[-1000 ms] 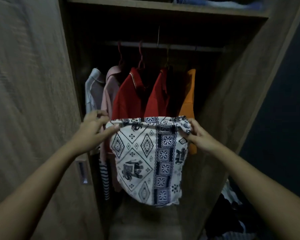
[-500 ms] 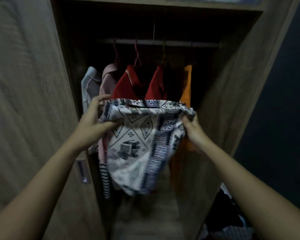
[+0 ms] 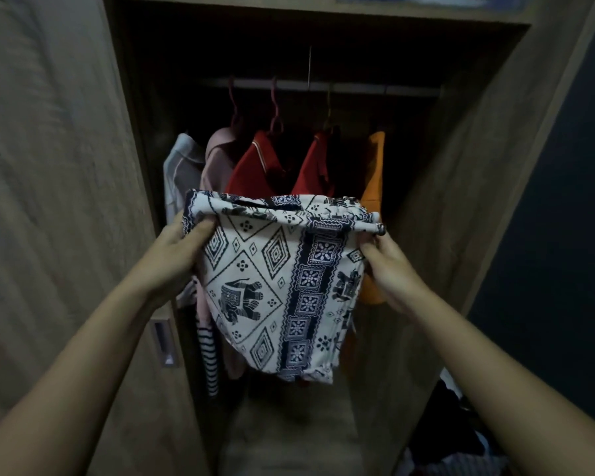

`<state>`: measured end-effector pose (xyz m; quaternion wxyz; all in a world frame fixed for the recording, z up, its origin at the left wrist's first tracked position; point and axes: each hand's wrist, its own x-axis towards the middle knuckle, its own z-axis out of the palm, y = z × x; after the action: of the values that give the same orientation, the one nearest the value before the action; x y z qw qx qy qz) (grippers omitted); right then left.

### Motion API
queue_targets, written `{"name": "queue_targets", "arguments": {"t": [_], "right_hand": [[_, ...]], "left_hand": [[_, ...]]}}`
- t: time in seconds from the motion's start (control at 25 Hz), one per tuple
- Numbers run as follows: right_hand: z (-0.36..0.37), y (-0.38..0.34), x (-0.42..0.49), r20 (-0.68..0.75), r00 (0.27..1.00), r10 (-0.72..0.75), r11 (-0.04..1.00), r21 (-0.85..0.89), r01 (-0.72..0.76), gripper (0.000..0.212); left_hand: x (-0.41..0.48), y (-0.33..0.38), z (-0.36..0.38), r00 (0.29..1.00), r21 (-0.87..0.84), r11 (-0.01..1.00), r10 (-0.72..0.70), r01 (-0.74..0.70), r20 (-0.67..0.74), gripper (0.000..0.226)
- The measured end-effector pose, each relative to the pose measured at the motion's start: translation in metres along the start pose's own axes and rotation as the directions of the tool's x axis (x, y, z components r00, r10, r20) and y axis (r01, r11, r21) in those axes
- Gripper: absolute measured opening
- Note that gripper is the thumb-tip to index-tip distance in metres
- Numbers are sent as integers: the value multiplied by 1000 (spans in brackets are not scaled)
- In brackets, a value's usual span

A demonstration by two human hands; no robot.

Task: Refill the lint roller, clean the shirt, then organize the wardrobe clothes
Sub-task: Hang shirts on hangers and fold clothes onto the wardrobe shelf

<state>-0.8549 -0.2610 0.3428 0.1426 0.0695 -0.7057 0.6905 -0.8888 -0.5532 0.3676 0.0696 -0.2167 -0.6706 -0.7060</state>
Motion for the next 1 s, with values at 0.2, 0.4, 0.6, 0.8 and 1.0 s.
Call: {"name": "queue_targets", "arguments": {"t": [0.2, 0.4, 0.6, 0.8, 1.0], "right_hand": [[2, 52, 7, -71, 869, 490, 846, -200, -494, 62], [-7, 66, 1, -118, 671, 732, 660, -118, -742, 42], [-11, 57, 5, -82, 686, 723, 686, -40, -727, 44], [-5, 45, -17, 124, 754, 645, 709, 270, -651, 28], [-4, 43, -15, 3, 829, 559, 778, 343, -526, 81]], "left_hand": [[4, -48, 4, 834, 145, 822, -548, 551, -65, 55], [-4, -60, 1, 792, -387, 707, -599, 592, 116, 49], [-13, -64, 17, 892, -46, 899, -437, 435, -112, 34], [-11, -60, 18, 820, -211, 801, -573, 560, -2, 17], [-21, -50, 14, 823, 309, 857, -496, 412, 276, 99]]}}
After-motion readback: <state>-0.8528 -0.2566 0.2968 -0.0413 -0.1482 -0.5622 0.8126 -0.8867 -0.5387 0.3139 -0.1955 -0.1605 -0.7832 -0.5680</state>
